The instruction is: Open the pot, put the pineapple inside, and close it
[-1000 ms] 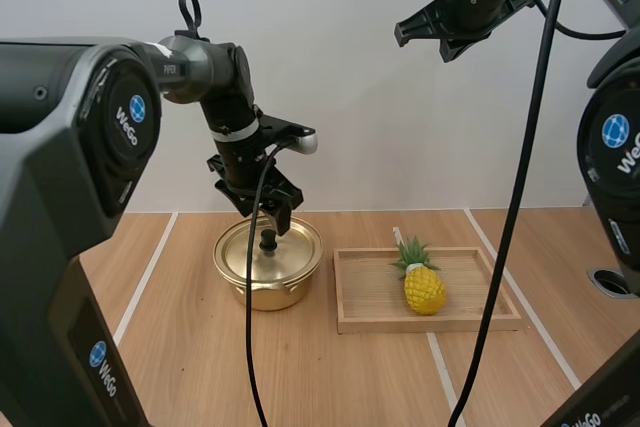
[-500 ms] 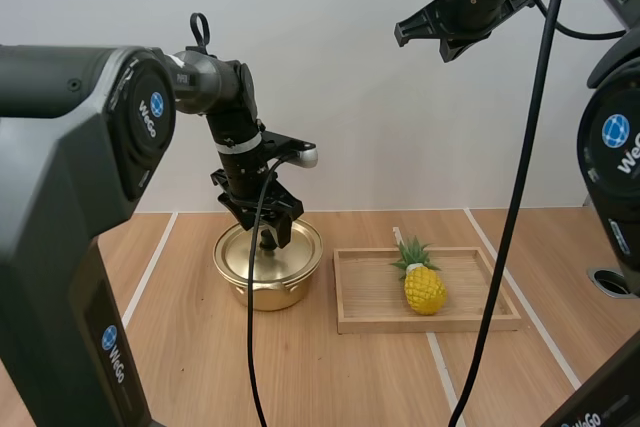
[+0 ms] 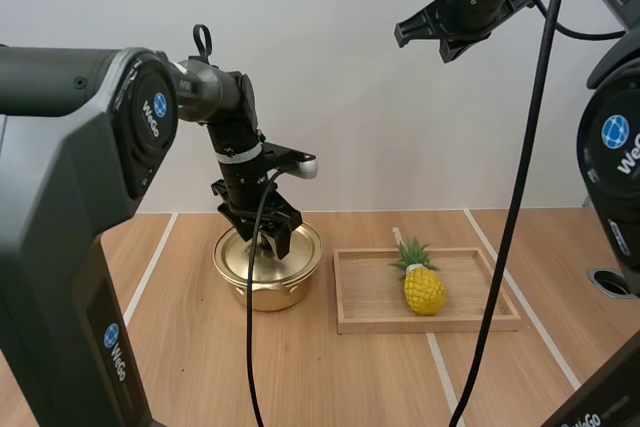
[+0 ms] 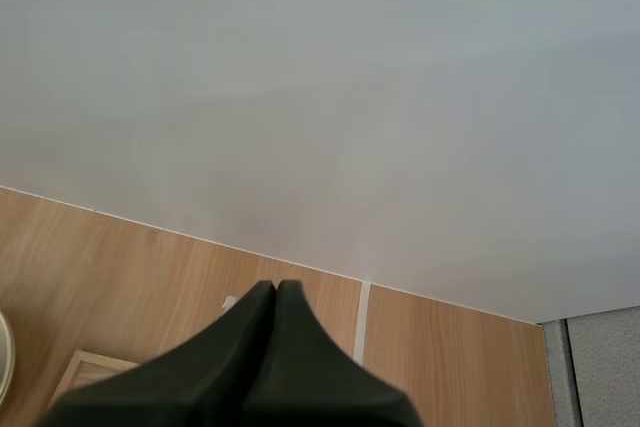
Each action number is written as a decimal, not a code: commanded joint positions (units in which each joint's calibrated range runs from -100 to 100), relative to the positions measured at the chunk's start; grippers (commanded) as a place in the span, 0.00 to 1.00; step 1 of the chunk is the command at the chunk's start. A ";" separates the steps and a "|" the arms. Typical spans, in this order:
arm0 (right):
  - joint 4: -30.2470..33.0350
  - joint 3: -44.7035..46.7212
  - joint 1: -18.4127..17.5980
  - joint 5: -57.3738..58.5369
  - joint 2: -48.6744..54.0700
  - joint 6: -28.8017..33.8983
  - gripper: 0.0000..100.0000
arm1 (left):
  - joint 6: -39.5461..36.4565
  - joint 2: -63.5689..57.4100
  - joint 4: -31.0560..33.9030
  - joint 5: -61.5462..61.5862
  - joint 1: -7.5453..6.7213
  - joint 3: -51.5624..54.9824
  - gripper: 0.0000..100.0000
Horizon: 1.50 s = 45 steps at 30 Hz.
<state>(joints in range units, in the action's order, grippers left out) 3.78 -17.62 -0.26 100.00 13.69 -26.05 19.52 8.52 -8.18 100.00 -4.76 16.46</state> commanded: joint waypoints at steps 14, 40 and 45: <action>0.41 0.10 0.13 0.00 0.59 -0.44 0.00 | 0.37 -0.15 -1.21 -0.61 -0.15 0.21 1.00; -0.07 0.10 0.13 0.00 0.85 -0.44 0.00 | 0.37 -0.15 -2.35 -9.01 -0.15 2.54 0.80; -0.18 0.10 0.13 0.00 1.12 -0.44 0.00 | 0.37 0.91 -2.35 -8.97 -0.15 2.62 0.78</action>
<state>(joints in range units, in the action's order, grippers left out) 3.66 -17.62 -0.26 100.00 13.69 -26.15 19.63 8.67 -9.56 91.96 -4.76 18.73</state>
